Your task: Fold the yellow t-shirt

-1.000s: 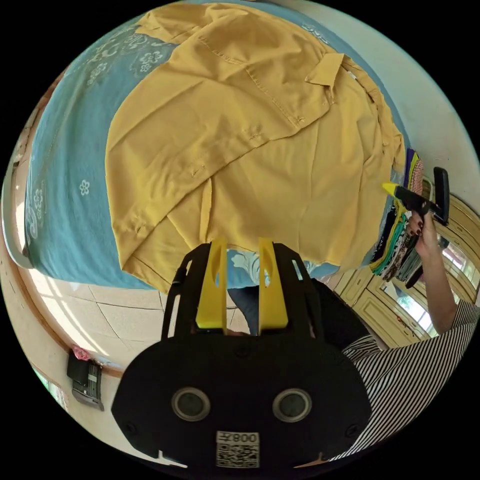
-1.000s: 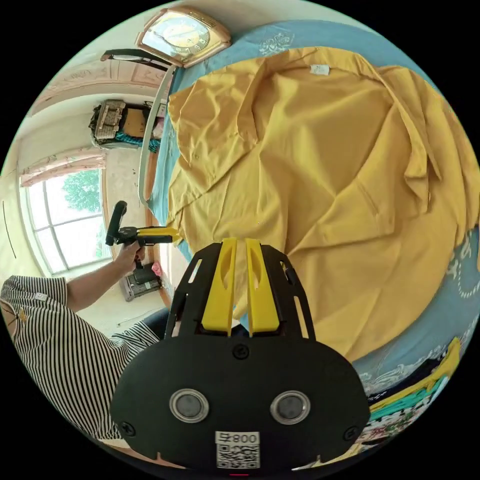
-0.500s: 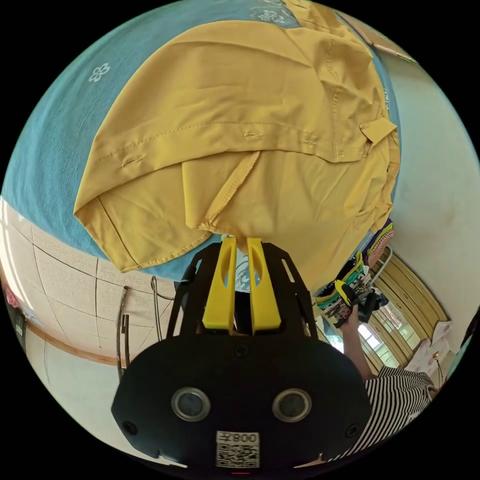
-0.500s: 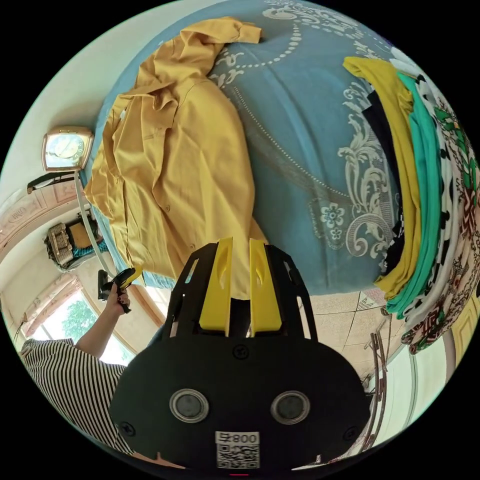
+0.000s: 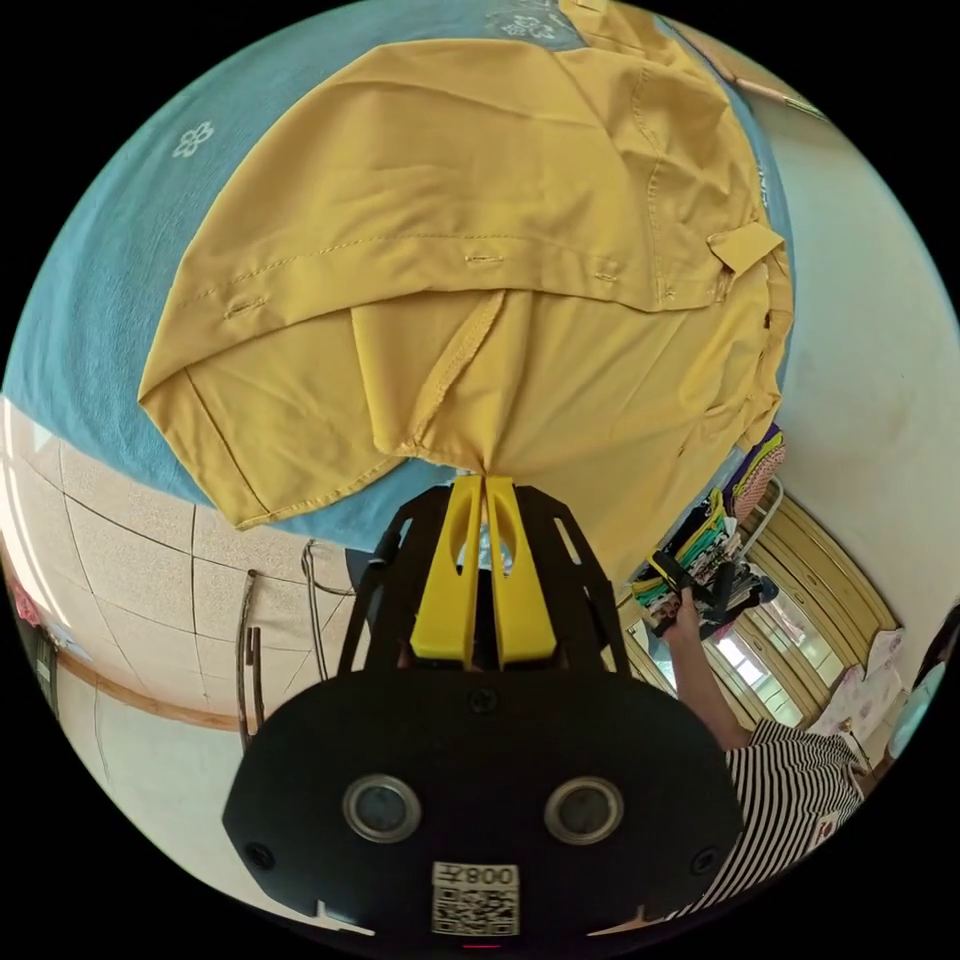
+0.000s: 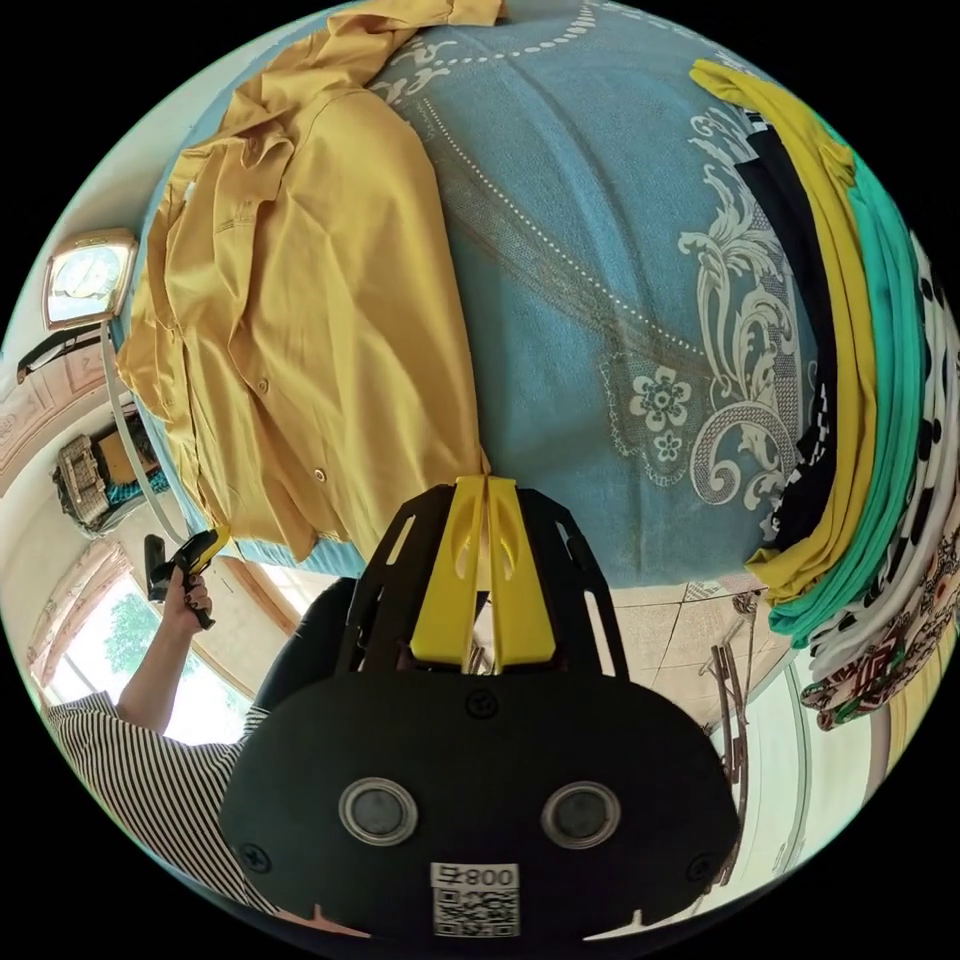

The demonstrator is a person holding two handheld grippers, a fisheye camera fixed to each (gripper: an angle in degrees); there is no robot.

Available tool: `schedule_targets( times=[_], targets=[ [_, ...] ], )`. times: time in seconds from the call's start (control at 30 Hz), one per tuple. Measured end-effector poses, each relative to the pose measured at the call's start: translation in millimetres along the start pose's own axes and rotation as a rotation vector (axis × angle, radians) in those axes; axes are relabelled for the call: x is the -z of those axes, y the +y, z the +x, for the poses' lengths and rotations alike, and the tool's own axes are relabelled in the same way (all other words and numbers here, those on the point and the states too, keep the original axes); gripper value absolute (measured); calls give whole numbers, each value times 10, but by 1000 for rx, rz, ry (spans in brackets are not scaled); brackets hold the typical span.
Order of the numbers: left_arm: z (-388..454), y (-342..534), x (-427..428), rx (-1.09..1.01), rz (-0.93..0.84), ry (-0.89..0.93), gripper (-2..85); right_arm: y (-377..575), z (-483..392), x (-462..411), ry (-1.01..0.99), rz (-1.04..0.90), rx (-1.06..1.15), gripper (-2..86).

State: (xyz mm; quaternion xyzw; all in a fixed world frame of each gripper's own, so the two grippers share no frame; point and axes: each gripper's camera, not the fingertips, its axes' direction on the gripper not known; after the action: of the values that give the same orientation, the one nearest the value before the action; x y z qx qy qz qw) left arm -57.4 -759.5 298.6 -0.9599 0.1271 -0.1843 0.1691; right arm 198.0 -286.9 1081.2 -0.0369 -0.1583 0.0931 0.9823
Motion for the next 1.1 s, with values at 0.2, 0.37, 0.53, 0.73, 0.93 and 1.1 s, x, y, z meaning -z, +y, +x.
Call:
schedule_targets(
  times=[0.2,0.37,0.53,0.73,0.93,1.1],
  targets=[
    [15,115,-54,-4,-39,-79,8,-20,56,-23,-17,3,18,4],
    [147,264,-38,-27,-33,-151,26,-20,78,132,-7,70,-3,14],
    [364,532,272,-111,105,-241,60,-196,-407,486,-96,199,154,56],
    [592,403,447,-198,180,-398,96,-847,-2022,263,-164,179,574,74],
    [555,316,267,-225,100,-625,94,-1209,-3097,-210,-22,137,750,82],
    [575,323,155,-243,52,-669,66,-1320,-3497,-500,45,130,765,85]
  ],
)
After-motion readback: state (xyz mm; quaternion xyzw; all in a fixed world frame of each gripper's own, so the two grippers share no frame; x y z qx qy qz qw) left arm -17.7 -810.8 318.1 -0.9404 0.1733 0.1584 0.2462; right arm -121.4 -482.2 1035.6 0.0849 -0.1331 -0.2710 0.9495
